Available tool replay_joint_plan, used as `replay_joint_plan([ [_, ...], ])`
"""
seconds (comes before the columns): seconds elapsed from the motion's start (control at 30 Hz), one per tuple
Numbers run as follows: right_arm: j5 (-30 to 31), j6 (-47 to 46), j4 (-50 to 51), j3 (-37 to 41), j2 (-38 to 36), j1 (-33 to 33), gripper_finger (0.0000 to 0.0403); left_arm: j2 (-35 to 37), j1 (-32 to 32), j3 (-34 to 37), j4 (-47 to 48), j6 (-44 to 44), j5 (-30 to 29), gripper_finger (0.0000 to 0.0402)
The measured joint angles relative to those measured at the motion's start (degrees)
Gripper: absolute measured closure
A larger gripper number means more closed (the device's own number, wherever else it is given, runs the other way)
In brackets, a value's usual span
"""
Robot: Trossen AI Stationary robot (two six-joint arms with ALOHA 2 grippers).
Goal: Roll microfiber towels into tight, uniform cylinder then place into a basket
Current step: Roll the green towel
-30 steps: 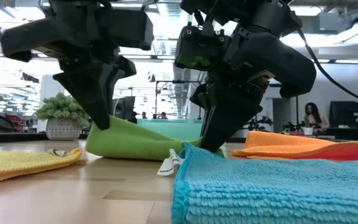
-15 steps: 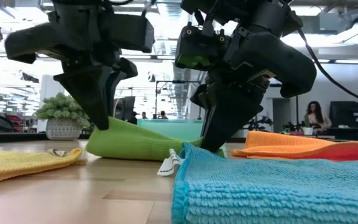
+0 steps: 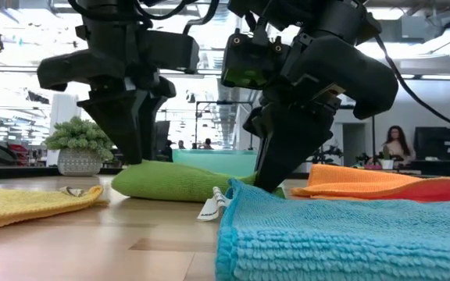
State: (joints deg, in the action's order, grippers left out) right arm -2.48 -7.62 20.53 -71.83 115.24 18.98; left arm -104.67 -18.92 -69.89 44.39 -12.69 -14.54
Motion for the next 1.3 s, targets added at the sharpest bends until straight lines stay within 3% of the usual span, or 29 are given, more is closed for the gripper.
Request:
replay_joint_plan([
  [0.3, -0.27, -0.07, 0.02, 0.0, 0.0, 0.0, 0.0392, 1.61, -0.81, 0.02, -0.49, 1.27, -0.69, 0.0262],
  [0.53, -0.68, -0.07, 0.02, 0.0, 0.0, -0.35, 0.0391, 4.82, -7.96, 0.09, -3.38, 3.6, -3.3, 0.0262],
  [0.7, -0.82, -0.07, -0.01, 0.0, 0.0, -0.72, 0.0393, 4.2, -11.88, 4.8, -12.09, 5.8, -3.75, 0.0262],
  [0.87, -0.75, -0.07, -0.02, 0.0, 0.0, -0.72, 0.0391, 4.2, -10.72, 7.84, -14.97, 1.87, -5.59, 0.0262],
  [1.07, -0.7, -1.01, -0.02, 0.0, 0.0, -0.72, 0.0394, 4.18, -8.73, 10.16, -21.89, 6.07, -1.55, 0.0262],
  [1.3, -0.66, -1.04, -0.02, 0.0, 0.0, -0.74, 0.0391, 4.18, -6.86, 10.23, -21.45, 8.18, -1.17, 0.0262],
])
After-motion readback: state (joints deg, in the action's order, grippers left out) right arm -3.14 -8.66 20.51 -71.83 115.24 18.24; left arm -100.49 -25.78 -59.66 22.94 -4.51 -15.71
